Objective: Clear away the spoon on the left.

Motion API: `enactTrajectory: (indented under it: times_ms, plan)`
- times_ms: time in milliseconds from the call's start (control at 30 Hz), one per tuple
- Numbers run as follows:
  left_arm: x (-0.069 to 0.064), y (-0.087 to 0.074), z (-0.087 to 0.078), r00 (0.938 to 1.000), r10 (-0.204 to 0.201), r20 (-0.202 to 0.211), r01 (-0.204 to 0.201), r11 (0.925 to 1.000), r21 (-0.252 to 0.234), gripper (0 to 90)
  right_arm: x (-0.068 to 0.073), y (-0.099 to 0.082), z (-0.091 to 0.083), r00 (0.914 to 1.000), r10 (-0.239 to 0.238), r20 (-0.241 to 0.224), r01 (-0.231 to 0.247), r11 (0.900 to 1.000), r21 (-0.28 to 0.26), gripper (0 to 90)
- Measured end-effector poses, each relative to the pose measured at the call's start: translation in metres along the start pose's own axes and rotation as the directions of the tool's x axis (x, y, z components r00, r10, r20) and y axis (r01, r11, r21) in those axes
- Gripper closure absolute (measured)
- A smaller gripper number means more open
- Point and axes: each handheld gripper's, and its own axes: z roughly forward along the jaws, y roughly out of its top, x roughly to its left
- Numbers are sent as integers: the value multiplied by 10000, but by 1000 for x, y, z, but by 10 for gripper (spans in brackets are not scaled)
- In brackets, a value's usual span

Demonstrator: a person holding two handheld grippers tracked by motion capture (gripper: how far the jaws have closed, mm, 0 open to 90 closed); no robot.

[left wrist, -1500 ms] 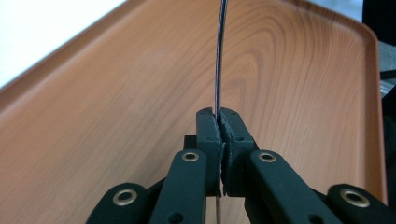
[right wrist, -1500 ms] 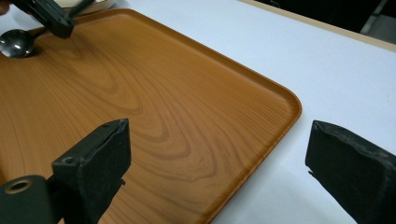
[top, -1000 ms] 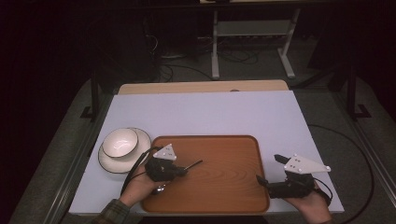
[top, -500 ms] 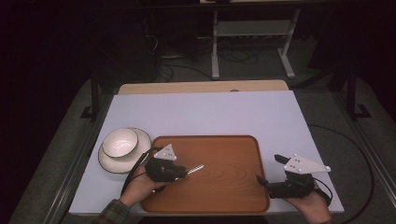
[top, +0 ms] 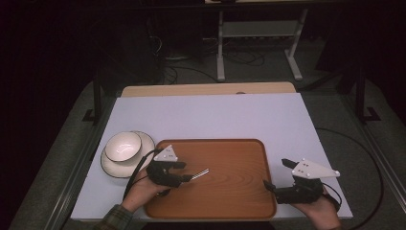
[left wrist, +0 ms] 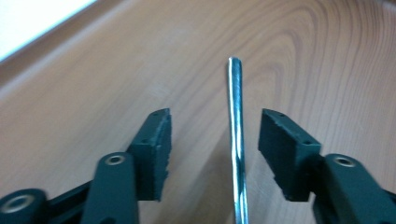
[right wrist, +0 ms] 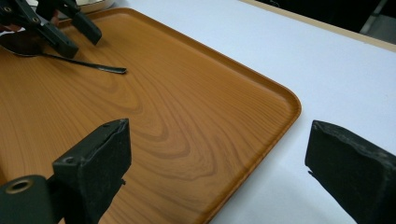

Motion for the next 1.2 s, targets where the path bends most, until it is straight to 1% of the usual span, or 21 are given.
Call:
enactTrajectory:
  times_ms: [33, 133, 267, 300, 333, 400, 500, 700, 767, 800, 833, 900, 933, 1000, 1133, 1200]
  plan:
    - [1, 0, -2, 10000, -8, -46, 8, 10000, -97, 390, 0, 0, 0, 10000, 0, 0, 0, 10000, 0, 64]
    - [2, 0, -7, 9998, -168, -144, 162, 9990, -410, 349, 0, 0, 0, 10000, 4, 5, -4, 10000, -5, 64]
    - [4, 0, -17, 9993, -218, -304, 193, 9968, -776, 285, 0, 0, -1, 10000, 14, 19, -14, 10000, -19, 64]
    - [5, 0, -20, 9990, -265, -373, 230, 9956, -907, 247, 0, 0, -1, 10000, 25, 12, -25, 10000, -18, 63]
    - [5, 0, -23, 9988, -283, -399, 242, 9948, -984, 247, 0, 0, -1, 10000, 25, 12, -25, 10000, -18, 63]
    - [6, 0, -29, 9981, -332, -517, 270, 9928, -1169, 199, 0, 0, -1, 10000, 25, 24, -25, 10000, -21, 64]
    - [7, -2, -39, 9970, -350, -694, 253, 9903, -1363, 171, 0, 0, -1, 10000, 59, 16, -59, 10000, -62, 64]
    - [9, -7, -62, 9936, -528, -997, 338, 9824, -1837, 163, -1, 1, -1, 10000, 63, 28, -63, 9999, -87, 64]
    - [10, -9, -73, 9910, -645, -1171, 395, 9781, -2042, 163, -1, 1, 0, 10000, 62, 21, -62, 9999, -86, 64]
    - [10, -9, -73, 9910, -645, -1171, 395, 9781, -2042, 163, -1, 1, 0, 10000, 62, 21, -62, 9999, -86, 64]
    - [10, -11, -78, 9897, -688, -1253, 414, 9768, -2099, 163, -1, 1, 0, 10000, 58, 9, -58, 9999, -87, 63]
    - [11, -13, -83, 9884, -754, -1321, 452, 9749, -2182, 163, -1, -1, 0, 10000, 74, -29, -75, 9999, -69, 64]
    - [12, -16, -89, 9858, -843, -1450, 502, 9732, -2245, 163, -2, -1, -1, 10000, 51, -13, -52, 9999, -95, 64]
    - [12, -17, -91, 9852, -883, -1469, 532, 9723, -2277, 163, -2, -1, -2, 10000, 99, -5, -99, 9999, -112, 64]
    - [13, -25, -102, 9815, -1057, -1597, 645, 9676, -2440, 163, -3, 0, -3, 9999, 114, 55, -113, 9998, -171, 64]
    - [14, -29, -107, 9796, -1113, -1671, 678, 9668, -2465, 163, -2, 1, -3, 9999, 88, 56, -87, 9998, -189, 64]
